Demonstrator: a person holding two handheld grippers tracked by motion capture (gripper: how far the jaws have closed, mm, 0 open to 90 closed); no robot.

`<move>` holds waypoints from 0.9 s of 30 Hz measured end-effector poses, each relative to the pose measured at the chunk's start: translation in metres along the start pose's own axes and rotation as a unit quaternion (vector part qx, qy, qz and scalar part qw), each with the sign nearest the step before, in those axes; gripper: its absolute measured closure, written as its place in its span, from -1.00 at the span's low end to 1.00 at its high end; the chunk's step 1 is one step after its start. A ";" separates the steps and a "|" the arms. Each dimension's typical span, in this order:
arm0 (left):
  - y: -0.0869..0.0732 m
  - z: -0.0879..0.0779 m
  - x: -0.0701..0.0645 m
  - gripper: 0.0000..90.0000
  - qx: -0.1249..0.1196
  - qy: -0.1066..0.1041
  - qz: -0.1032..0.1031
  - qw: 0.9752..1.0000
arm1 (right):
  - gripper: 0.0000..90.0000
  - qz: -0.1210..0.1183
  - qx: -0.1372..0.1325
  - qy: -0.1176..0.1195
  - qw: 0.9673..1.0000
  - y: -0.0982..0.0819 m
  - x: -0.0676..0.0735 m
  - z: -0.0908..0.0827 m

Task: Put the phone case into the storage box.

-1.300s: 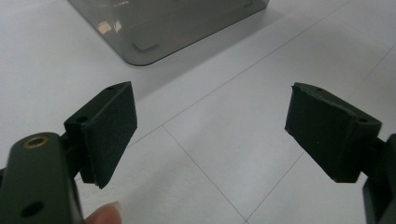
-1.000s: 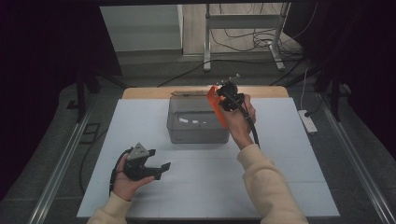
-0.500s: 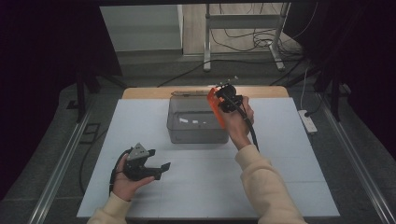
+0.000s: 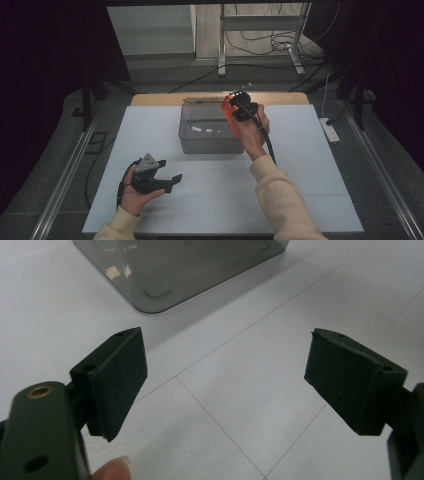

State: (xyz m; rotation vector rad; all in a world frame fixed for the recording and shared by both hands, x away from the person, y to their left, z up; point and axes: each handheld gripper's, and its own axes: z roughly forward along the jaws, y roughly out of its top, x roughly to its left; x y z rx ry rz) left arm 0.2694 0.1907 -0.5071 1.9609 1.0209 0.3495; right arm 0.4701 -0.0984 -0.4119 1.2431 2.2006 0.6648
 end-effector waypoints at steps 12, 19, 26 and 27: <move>0.000 0.000 0.000 -0.63 -0.002 -0.001 -0.001 1.000 | 0.78 -0.004 0.008 -0.007 1.000 -0.001 0.003 0.007; 0.000 0.000 0.000 -0.63 -0.003 -0.002 -0.001 1.000 | 0.78 -0.011 0.015 -0.011 1.000 -0.003 0.007 0.012; 0.000 0.000 0.000 -0.63 -0.003 -0.003 -0.002 1.000 | 0.78 -0.011 0.019 -0.011 1.000 -0.004 0.007 0.015; 0.000 0.000 0.000 -0.63 -0.003 -0.003 -0.002 1.000 | 0.78 -0.012 0.020 -0.011 1.000 -0.004 0.008 0.016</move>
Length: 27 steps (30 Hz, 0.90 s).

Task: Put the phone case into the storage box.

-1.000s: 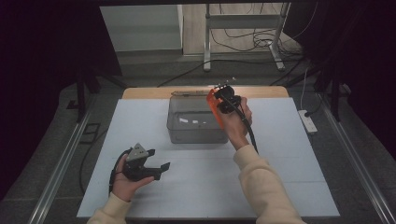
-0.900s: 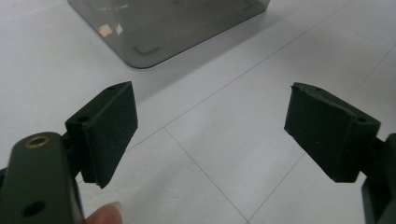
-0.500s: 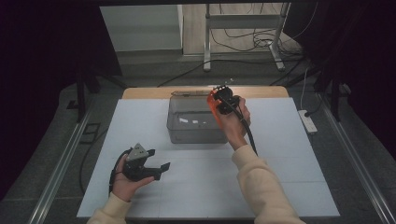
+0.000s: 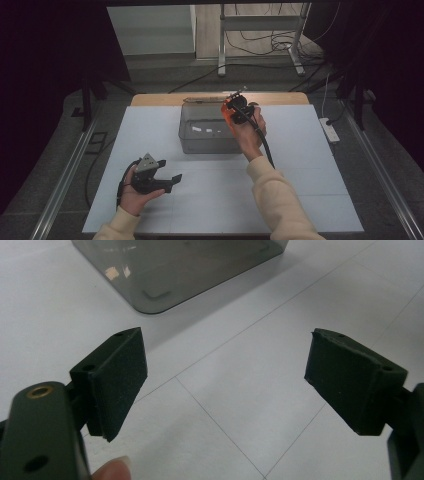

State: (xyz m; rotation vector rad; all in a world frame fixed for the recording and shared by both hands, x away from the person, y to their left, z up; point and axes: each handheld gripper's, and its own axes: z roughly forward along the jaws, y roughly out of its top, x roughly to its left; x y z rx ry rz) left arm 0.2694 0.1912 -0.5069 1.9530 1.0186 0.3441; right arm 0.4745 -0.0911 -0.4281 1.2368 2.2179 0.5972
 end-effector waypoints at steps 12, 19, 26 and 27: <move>0.000 0.000 -0.001 -0.63 0.002 -0.001 0.001 1.000 | 0.78 -0.003 0.007 -0.003 1.000 -0.001 0.002 0.005; 0.000 -0.001 -0.001 -0.62 0.001 0.000 0.001 1.000 | 0.78 -0.002 0.014 -0.005 1.000 -0.003 0.003 0.009; 0.000 -0.001 -0.001 -0.63 0.002 -0.001 0.003 1.000 | 0.78 -0.010 0.019 -0.011 1.000 -0.005 0.006 0.012; 0.000 0.000 -0.001 -0.63 0.002 -0.002 0.004 1.000 | 0.78 -0.010 0.019 -0.011 1.000 -0.005 0.006 0.012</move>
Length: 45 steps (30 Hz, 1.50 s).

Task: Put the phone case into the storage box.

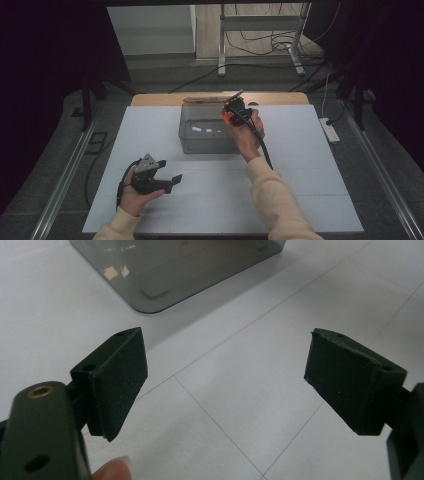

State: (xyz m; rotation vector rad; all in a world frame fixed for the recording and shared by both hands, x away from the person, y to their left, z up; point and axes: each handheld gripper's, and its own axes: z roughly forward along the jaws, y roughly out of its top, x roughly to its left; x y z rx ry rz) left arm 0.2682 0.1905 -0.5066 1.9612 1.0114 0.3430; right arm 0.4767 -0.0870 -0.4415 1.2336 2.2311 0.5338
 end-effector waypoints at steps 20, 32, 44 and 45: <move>0.000 0.000 0.000 -0.62 -0.001 0.002 0.001 1.000 | 0.78 0.003 0.013 0.000 1.000 -0.004 0.000 0.010; 0.000 0.000 0.000 -0.62 -0.001 0.002 0.001 1.000 | 0.78 0.001 0.018 -0.005 1.000 -0.005 0.002 0.013; 0.000 0.000 0.000 -0.63 0.000 0.003 0.001 1.000 | 0.66 -0.013 0.022 -0.015 1.000 -0.006 0.003 0.016; 0.000 0.000 0.000 -0.63 -0.001 0.003 0.001 1.000 | 0.59 -0.015 0.021 -0.017 1.000 -0.005 0.003 0.015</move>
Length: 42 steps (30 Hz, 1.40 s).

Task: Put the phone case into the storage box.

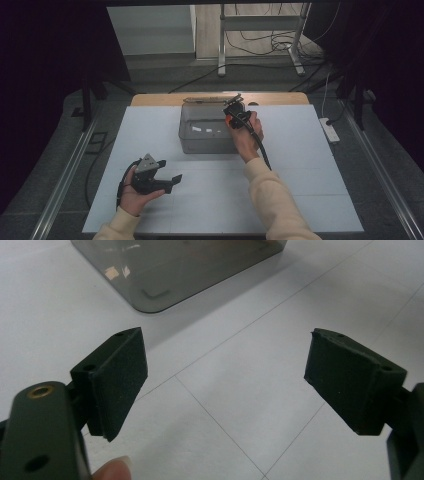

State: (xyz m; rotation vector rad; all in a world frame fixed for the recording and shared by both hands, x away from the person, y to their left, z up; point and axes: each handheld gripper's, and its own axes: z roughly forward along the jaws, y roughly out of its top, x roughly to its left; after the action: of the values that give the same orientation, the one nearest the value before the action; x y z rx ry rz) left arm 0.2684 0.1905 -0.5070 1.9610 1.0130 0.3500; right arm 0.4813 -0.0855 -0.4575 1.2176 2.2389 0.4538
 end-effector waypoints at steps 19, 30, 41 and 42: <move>0.000 0.000 -0.001 -0.63 0.000 0.000 0.000 1.000 | 0.26 -0.020 -0.049 -0.001 0.999 0.003 -0.001 -0.017; 0.000 0.000 -0.001 -0.63 0.000 0.000 0.000 1.000 | 0.05 -0.020 -0.069 0.048 0.996 0.001 -0.006 -0.028; 0.000 0.000 -0.001 -0.63 0.000 0.001 0.000 1.000 | -0.22 -0.027 -0.092 0.106 0.990 -0.009 -0.011 -0.038; 0.000 0.000 -0.001 -0.63 0.000 0.002 0.000 1.000 | -0.23 -0.027 -0.094 0.109 0.989 -0.010 -0.012 -0.039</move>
State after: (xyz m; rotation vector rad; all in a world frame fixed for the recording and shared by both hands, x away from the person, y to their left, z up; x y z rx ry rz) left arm 0.2675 0.1895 -0.5070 1.9611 1.0146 0.3537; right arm 0.4560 -0.1021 -0.4286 1.0515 2.3409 0.7915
